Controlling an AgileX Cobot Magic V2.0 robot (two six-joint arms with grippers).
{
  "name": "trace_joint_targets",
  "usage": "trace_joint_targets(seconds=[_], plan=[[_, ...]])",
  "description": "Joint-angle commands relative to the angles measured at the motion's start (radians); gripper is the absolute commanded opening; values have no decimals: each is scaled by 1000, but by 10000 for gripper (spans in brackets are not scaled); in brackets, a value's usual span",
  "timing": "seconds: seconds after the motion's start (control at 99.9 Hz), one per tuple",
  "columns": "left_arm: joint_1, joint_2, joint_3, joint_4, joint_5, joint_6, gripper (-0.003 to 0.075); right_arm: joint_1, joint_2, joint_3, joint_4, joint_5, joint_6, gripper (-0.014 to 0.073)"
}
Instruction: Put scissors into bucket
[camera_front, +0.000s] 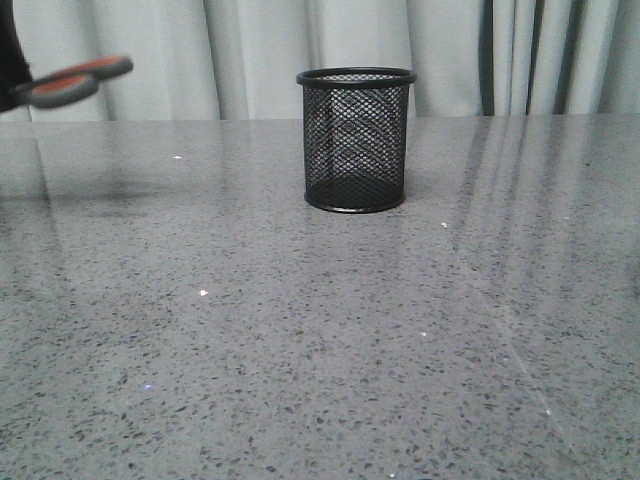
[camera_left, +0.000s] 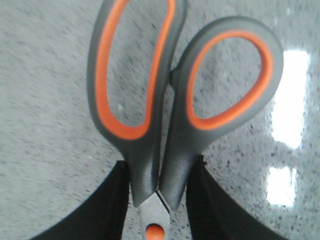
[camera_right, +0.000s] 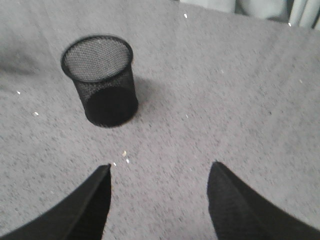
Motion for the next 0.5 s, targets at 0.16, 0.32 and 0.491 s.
trace_joint_targets(seconds=[0.16, 0.32, 0.491], plan=[[-2, -97, -110, -159, 19, -21, 114, 1, 151, -178, 374, -51, -244, 384], [-2, -114, -152, -210, 20, -21, 114, 1, 295, -304, 570, -3, -353, 384], [-9, -124, -174, -284, 20, -21, 114, 1, 458, -460, 673, 95, -353, 384]])
